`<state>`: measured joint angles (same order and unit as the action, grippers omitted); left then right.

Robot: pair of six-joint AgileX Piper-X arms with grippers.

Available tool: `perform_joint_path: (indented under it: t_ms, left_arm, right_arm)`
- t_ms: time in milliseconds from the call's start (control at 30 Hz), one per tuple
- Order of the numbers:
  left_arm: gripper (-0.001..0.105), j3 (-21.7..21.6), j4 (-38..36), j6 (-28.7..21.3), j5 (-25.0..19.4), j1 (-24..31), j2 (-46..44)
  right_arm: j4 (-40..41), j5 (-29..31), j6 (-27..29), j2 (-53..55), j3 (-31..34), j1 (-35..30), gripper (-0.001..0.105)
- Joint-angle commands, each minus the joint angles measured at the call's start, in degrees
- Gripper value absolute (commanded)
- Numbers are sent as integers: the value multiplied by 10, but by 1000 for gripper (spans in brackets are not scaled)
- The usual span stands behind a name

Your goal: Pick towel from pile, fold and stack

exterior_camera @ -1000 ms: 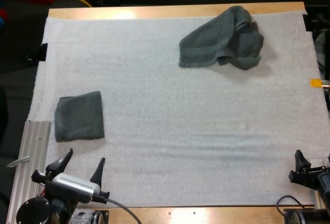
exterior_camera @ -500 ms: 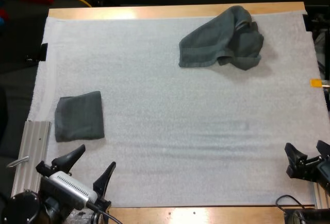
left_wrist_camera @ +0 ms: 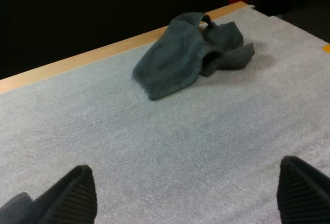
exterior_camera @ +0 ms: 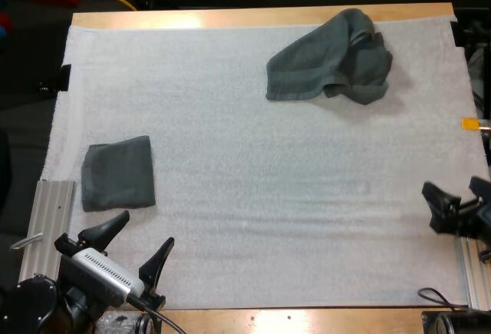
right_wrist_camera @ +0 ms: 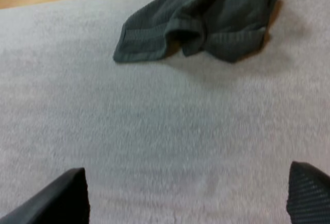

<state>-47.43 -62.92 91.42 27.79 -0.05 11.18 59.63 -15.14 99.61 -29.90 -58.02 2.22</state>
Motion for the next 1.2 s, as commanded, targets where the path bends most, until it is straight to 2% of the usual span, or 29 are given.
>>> perform_joint_path:
  t_ms: [0, 233, 433, 667, 900, 1167]
  left_arm:
    - [69, -4, -1, -1, 7, -2, 1]
    - [69, -4, -1, -1, 7, -2, 1]
    - [69, -4, -1, -1, 7, -2, 1]
    - [69, -4, -1, -1, 7, -2, 1]
    - [69, -4, -1, -1, 7, -2, 1]
    - [69, -4, -1, -1, 7, -2, 1]
  right_arm:
    - [-6, -7, 5, -12, -14, -2, 75]
    - [-42, -53, -27, -108, -66, -2, 75]
    - [-108, -100, -101, -187, -73, -1, 75]
    - [-160, -84, -150, -267, -73, 47, 75]
    - [-227, -35, -225, -339, -73, 100, 75]
    - [-297, -31, -300, -415, -73, 119, 75]
